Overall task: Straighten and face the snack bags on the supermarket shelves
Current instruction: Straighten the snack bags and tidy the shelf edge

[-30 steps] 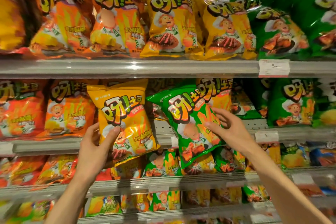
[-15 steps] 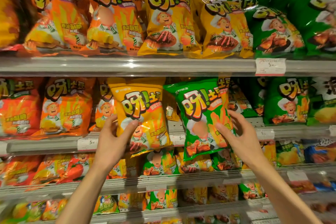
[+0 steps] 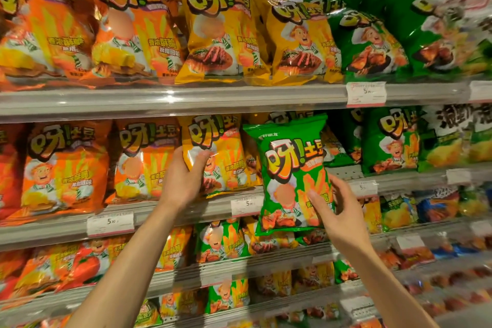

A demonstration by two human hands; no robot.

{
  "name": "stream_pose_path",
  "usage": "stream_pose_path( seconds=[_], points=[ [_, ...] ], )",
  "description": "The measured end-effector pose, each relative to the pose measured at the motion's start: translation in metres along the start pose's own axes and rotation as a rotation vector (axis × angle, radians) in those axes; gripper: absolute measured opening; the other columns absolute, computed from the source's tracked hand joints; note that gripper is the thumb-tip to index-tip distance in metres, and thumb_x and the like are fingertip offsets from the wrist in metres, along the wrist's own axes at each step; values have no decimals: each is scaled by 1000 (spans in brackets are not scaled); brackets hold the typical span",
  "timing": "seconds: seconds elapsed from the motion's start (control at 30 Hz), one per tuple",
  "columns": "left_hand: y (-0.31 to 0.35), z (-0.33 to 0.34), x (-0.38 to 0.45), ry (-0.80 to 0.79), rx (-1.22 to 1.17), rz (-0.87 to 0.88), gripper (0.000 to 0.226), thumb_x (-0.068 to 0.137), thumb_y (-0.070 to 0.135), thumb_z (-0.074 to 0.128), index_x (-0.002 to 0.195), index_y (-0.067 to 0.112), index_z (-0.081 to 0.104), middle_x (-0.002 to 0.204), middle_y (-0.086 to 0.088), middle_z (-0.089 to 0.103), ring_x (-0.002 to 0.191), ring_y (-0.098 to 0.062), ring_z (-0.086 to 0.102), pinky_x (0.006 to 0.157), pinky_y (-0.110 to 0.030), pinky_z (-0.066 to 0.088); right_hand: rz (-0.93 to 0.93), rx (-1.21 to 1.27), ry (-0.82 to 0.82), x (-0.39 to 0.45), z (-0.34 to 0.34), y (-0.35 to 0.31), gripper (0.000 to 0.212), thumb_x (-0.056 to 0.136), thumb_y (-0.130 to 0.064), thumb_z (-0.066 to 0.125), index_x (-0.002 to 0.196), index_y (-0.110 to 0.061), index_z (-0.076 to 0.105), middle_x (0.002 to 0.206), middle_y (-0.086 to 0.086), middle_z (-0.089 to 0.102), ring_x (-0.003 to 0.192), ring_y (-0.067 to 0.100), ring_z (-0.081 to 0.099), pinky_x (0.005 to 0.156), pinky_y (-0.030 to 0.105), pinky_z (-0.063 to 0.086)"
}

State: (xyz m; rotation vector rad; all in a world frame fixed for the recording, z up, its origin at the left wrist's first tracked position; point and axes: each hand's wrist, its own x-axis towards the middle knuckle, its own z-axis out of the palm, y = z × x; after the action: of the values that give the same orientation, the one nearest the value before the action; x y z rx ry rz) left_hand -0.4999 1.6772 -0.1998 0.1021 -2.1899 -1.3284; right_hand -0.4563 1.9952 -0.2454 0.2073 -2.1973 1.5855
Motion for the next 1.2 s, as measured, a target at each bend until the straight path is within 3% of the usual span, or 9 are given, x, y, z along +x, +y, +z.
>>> stream_pose_path(
  seconds=[0.1, 0.2, 0.3, 0.43, 0.63, 0.77, 0.93, 1.1, 1.2],
  points=[
    [-2, 6, 4, -39, 46, 12, 33, 98, 54, 57, 114, 26, 50, 95, 19, 58, 87, 2, 56, 65, -18, 39, 16, 16, 8, -1, -1, 4, 59, 82, -71, 67, 135, -51, 49, 132, -23, 61, 125, 4, 58, 105, 50, 52],
    [-6, 11, 3, -91, 72, 35, 31, 100, 53, 54, 117, 27, 49, 101, 12, 62, 91, -10, 61, 70, -21, 43, 19, -16, 15, -1, -1, 5, 73, 77, -81, 63, 140, -47, 47, 138, -18, 59, 130, 10, 55, 108, 52, 48],
    [-9, 19, 0, -106, 101, 83, 27, 103, 52, 49, 117, 29, 49, 115, -1, 62, 104, -19, 60, 85, -34, 47, 23, -6, 12, 0, 0, 5, 59, 78, -79, 63, 131, -58, 47, 129, -31, 60, 122, -5, 56, 105, 40, 49],
    [-5, 26, -2, -119, 167, 44, 48, 103, 59, 41, 128, 19, 52, 125, -6, 57, 117, -27, 55, 91, -39, 45, 31, 23, -18, 3, 1, 4, 45, 85, -65, 67, 125, -65, 46, 128, -34, 61, 122, -10, 56, 101, 28, 47],
    [2, 20, -21, 72, 374, 159, 75, 104, 48, 47, 158, 0, 26, 157, -22, 36, 147, -33, 33, 119, -43, 29, 50, 84, -41, 9, -20, 16, 44, 84, -60, 68, 122, -64, 47, 119, -48, 58, 115, -23, 53, 85, 3, 45],
    [13, 32, -33, 234, 478, 369, 56, 99, 30, 64, 144, 0, 48, 149, -25, 43, 138, -40, 40, 112, -52, 37, 68, 117, -32, 18, -48, 34, 53, 85, -57, 67, 135, -47, 51, 127, -32, 63, 121, -11, 57, 96, 13, 47],
    [35, 66, -39, 94, 599, 602, 55, 93, 34, 69, 137, 4, 57, 148, -23, 46, 137, -42, 44, 109, -53, 38, 89, 135, -7, 34, -79, 49, 60, 88, -54, 65, 142, -32, 50, 128, -23, 67, 122, 0, 61, 102, 30, 48],
    [65, 111, -39, -16, 691, 516, 68, 92, 47, 71, 147, 12, 51, 155, -27, 40, 142, -44, 39, 112, -56, 36, 138, 135, 61, 58, -101, 61, 71, 86, -59, 62, 150, -32, 43, 120, -39, 55, 110, -22, 54, 102, 23, 43],
    [75, 129, -37, 12, 741, 430, 77, 91, 57, 67, 153, 19, 44, 155, -29, 40, 142, -43, 40, 111, -55, 33, 139, 74, 111, 76, -106, 68, 66, 93, -54, 62, 151, -30, 41, 111, -48, 45, 93, -37, 47, 78, -6, 37]
  ],
)
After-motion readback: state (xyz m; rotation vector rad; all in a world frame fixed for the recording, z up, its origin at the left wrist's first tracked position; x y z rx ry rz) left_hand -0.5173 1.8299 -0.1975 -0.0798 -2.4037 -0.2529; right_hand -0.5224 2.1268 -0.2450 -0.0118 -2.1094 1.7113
